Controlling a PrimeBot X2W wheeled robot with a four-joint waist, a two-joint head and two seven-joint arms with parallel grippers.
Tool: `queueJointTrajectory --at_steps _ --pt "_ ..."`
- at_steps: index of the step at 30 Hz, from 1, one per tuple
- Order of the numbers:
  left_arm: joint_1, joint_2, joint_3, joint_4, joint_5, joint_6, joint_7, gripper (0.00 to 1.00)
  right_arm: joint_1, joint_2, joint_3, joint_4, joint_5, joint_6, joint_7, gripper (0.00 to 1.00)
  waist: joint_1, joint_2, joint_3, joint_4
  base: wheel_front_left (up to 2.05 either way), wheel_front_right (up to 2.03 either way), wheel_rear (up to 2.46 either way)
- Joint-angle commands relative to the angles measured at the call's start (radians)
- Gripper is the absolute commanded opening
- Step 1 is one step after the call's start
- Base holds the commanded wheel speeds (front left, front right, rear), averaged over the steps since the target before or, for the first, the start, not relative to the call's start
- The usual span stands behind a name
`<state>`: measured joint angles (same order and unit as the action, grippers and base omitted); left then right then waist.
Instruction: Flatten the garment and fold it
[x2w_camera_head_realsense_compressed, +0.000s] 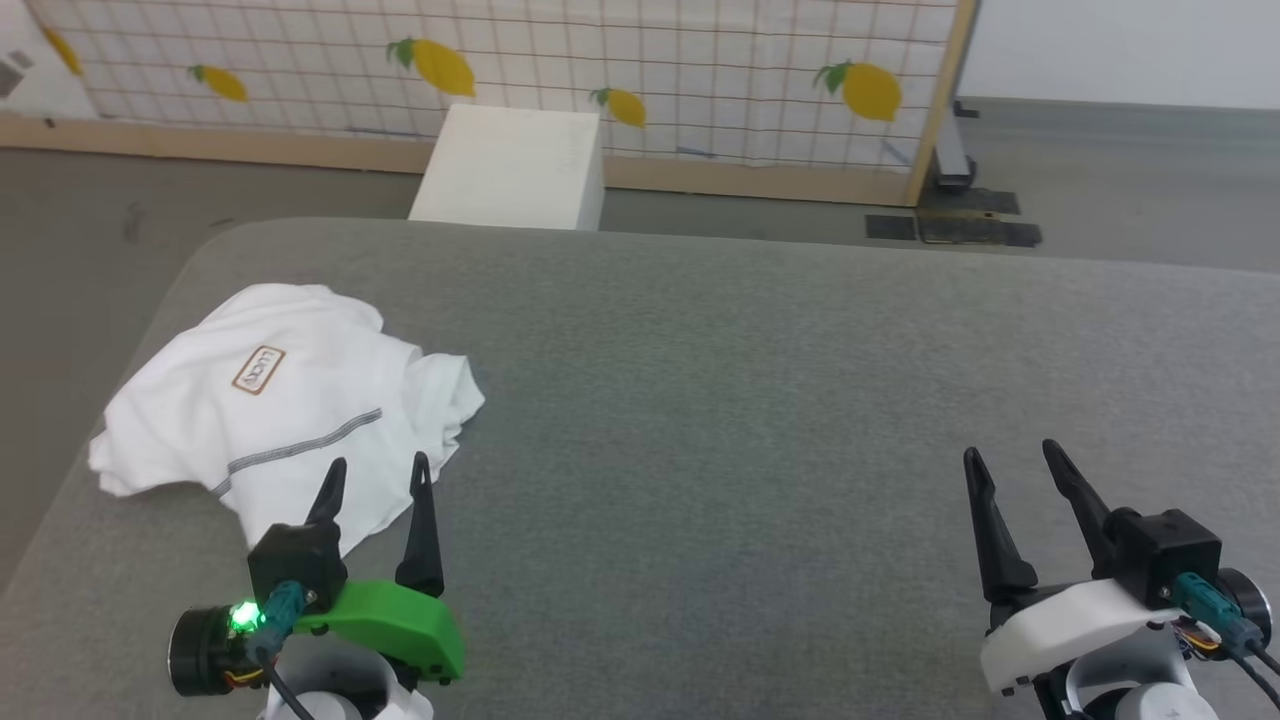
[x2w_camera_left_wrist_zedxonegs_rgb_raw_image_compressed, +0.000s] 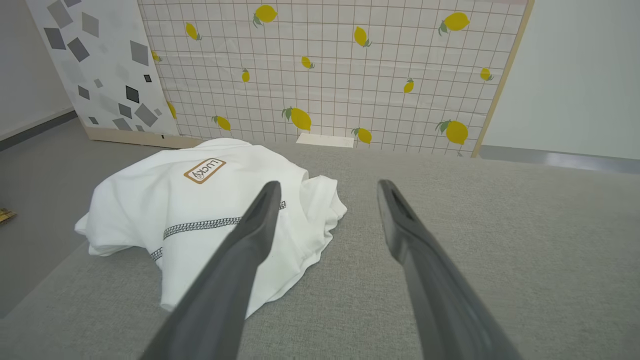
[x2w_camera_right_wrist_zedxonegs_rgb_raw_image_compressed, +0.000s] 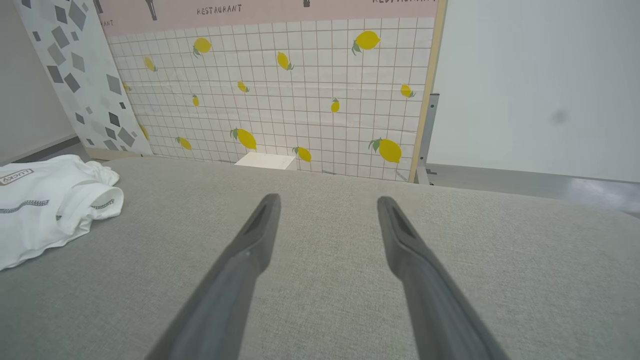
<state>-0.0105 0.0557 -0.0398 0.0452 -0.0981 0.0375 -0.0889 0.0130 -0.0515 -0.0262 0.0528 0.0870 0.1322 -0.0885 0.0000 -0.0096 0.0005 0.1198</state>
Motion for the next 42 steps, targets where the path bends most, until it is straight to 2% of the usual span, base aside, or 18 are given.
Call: queueJointTrajectory --at_steps 1,18,42 --pt "0.013 0.000 0.003 0.002 -0.011 0.008 -0.009 1.00 0.015 0.000 0.001 0.005 0.011 -0.001 -0.011 1.00 0.0000 0.0034 0.004 0.035 0.00 0.00 0.00" --pt "0.025 -0.002 0.003 0.007 -0.038 0.023 -0.044 1.00 0.019 0.001 0.005 0.033 0.028 -0.001 -0.045 1.00 0.0000 0.0046 0.010 0.192 0.00 0.00 0.00" --pt "0.043 -0.003 -0.002 0.027 -0.076 0.038 -0.094 1.00 0.040 0.001 0.000 0.072 0.075 -0.001 -0.095 1.00 0.0000 0.0064 0.008 0.361 0.00 0.00 0.00"
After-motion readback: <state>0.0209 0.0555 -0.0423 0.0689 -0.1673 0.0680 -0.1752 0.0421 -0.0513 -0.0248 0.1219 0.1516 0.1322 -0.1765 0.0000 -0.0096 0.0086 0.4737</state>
